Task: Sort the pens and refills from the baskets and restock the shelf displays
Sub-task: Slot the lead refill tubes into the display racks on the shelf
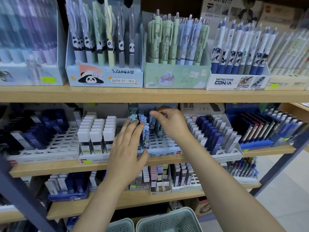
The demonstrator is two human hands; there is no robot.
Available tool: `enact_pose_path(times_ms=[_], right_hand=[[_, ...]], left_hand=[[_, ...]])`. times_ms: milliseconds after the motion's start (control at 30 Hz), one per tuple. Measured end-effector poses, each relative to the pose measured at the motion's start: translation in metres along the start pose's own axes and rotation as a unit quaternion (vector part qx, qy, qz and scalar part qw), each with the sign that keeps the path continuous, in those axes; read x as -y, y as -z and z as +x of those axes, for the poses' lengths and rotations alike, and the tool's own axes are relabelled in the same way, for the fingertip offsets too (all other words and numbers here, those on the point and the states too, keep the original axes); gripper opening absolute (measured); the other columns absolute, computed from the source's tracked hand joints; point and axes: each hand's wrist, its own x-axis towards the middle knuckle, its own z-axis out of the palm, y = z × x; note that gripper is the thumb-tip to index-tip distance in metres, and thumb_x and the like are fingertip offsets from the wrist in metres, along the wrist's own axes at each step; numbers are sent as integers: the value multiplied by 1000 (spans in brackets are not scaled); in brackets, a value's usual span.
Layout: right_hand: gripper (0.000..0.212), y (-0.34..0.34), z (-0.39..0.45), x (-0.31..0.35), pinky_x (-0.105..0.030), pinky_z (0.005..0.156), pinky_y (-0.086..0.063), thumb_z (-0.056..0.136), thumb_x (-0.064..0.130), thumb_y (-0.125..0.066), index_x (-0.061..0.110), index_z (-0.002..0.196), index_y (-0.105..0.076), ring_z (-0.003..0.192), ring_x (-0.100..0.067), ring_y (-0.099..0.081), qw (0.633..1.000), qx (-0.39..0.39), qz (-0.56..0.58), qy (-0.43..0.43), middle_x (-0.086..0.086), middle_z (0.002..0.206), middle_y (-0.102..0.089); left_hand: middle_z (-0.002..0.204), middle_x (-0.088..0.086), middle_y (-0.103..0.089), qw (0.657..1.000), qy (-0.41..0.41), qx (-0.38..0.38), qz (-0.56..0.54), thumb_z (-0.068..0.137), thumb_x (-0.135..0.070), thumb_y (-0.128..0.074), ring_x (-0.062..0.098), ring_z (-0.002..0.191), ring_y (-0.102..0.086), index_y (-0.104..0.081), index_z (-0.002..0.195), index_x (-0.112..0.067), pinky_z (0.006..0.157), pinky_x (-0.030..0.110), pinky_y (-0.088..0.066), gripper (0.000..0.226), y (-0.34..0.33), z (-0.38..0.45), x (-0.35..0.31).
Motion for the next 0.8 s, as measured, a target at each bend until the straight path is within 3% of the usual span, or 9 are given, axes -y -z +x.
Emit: enact_pose_path(times_ms=[233, 367, 500, 600, 667, 733, 800], right_hand=[[17, 3, 6, 3, -34, 77, -52, 92, 38, -69, 25, 97, -79, 84, -21, -69, 1000, 2, 24, -5, -4, 90, -77], [13, 4, 7, 3, -33, 79, -51, 94, 33, -68, 27, 98, -78, 88, -19, -68, 999, 3, 34, -12, 0, 95, -77], [19, 6, 15, 5, -22, 74, -50, 94, 32, -67, 19, 104, -78, 78, -2, -64, 999, 19, 10, -24, 9, 86, -72], [18, 0, 18, 5, -31, 89, -51, 93, 32, -69, 18, 102, -78, 97, -17, -65, 1000, 6, -7, -6, 3, 102, -75], [13, -4, 17, 5, -24, 82, -47, 93, 29, -70, 22, 98, -79, 91, -10, -63, 1000, 5, 4, -2, 9, 98, -74], [10, -7, 15, 7, -13, 68, -41, 93, 26, -71, 22, 96, -79, 69, 7, -57, 1000, 6, 13, 2, 22, 75, -67], [13, -8, 13, 11, -12, 55, -36, 95, 25, -68, 20, 97, -79, 53, 8, -51, 1000, 13, -10, 13, 27, 59, -60]], left_hand=[[163, -4, -20, 1000, 0, -1, -3, 92, -26, -63, 15, 154, -6, -25, 158, -20, 122, 38, -12, 77, -1, 0, 1], [163, -4, -21, 1000, 2, -3, -6, 92, -28, -60, 16, 155, -7, -25, 157, -20, 122, 40, -14, 75, -2, 0, 1], [163, -4, -20, 1000, 0, -1, -10, 92, -30, -56, 14, 155, -5, -24, 158, -20, 123, 40, -13, 74, -1, 0, 0], [163, -5, -20, 1000, -2, -2, -12, 92, -28, -59, 13, 154, -4, -24, 157, -20, 122, 37, -10, 75, 0, 0, 0], [164, -5, -20, 1000, -1, -1, -12, 91, -26, -61, 12, 155, -2, -25, 158, -20, 122, 37, -10, 76, 0, -1, -1], [164, -4, -20, 1000, -1, -3, -13, 91, -26, -61, 12, 155, -1, -25, 158, -20, 123, 36, -9, 76, 0, 0, -1], [164, -5, -20, 1000, -2, -3, -12, 92, -26, -61, 12, 155, -2, -25, 158, -20, 123, 36, -9, 75, 0, 0, -1]])
